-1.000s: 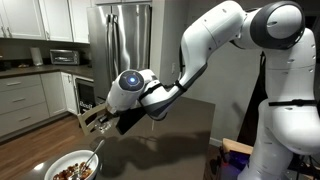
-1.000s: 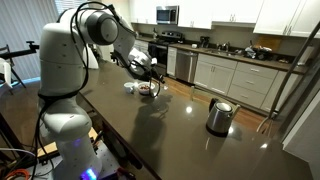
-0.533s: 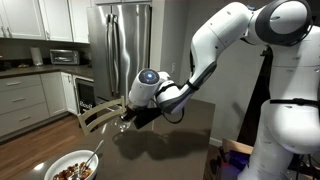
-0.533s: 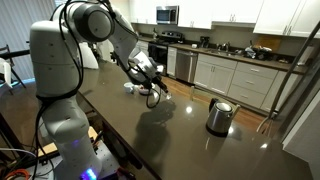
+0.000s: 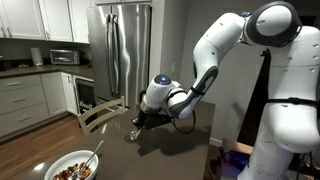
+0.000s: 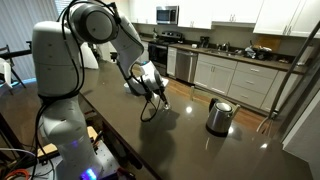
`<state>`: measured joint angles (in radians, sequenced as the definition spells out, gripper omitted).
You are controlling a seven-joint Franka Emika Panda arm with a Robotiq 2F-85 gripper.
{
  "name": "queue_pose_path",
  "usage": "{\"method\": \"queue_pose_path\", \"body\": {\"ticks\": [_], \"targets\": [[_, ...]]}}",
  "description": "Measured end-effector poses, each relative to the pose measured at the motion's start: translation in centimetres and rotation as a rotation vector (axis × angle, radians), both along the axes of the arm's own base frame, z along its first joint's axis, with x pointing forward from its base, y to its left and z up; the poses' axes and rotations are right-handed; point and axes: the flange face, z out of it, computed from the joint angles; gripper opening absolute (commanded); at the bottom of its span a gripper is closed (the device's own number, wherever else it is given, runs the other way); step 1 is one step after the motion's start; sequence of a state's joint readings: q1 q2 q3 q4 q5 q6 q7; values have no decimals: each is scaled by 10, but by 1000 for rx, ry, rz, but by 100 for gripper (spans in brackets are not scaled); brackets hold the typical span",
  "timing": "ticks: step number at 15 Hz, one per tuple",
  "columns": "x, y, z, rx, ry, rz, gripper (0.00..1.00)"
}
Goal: Pour the contents in the cup into the bowl
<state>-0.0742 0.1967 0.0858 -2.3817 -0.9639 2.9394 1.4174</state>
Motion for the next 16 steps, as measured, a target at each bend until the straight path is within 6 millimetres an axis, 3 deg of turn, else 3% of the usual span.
{"method": "queue_pose_path", "body": {"ticks": [4,5,6,9,16], "targets": [[0,-6,-3,69,-10,-39,1],[1,-6,-3,75,-9,-45,9],[1,-6,-2,81,-7,-49,32],[1,-2,-6,92,19,-47,40],[2,4,-9,31,160,-35,85]]}}
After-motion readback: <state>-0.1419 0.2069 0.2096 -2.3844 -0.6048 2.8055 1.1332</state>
